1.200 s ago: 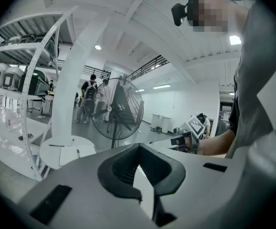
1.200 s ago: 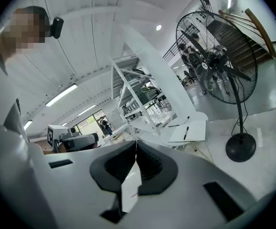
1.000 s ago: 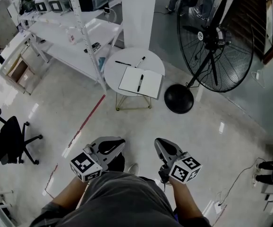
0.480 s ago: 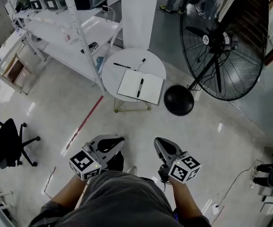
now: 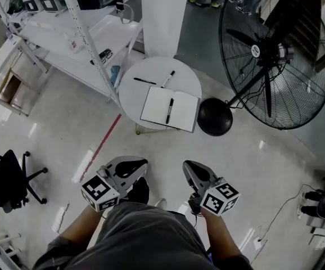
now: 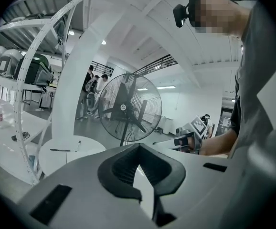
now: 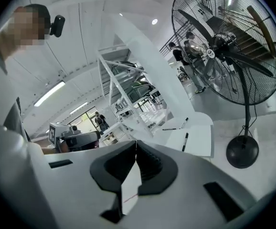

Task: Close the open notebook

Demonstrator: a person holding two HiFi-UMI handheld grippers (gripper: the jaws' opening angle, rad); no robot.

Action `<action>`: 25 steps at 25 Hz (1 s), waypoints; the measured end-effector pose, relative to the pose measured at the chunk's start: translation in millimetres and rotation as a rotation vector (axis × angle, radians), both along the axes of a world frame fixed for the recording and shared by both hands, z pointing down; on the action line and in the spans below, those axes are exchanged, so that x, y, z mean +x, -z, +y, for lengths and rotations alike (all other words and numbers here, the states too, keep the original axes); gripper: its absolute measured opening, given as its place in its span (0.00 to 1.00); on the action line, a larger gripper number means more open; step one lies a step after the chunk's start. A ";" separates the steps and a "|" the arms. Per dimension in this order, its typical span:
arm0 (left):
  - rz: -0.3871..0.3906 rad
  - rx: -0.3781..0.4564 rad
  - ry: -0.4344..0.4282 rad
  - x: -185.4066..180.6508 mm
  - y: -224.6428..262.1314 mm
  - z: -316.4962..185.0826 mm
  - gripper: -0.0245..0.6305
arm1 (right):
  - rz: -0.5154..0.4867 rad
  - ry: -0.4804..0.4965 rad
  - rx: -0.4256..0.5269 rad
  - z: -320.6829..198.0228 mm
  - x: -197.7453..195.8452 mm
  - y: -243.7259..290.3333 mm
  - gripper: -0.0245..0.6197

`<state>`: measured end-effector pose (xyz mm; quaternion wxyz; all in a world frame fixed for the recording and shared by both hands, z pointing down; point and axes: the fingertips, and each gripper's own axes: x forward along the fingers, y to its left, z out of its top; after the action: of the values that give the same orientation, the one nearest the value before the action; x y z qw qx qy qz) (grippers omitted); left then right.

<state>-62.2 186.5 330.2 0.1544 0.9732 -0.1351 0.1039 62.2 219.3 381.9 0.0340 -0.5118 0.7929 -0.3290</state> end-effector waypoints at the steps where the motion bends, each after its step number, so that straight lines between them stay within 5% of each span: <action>1: 0.000 -0.005 -0.006 -0.8 -1.0 -9.0 0.06 | 0.000 -0.004 -0.006 -7.9 -1.8 -0.9 0.07; 25: 0.047 -0.067 -0.061 -33.9 -2.2 -168.0 0.06 | 0.035 -0.088 -0.061 -142.5 -36.2 -2.9 0.07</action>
<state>-96.2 18.6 332.4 0.1868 0.9733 -0.0979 0.0900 26.0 76.8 384.7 0.0191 -0.5528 0.7596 -0.3421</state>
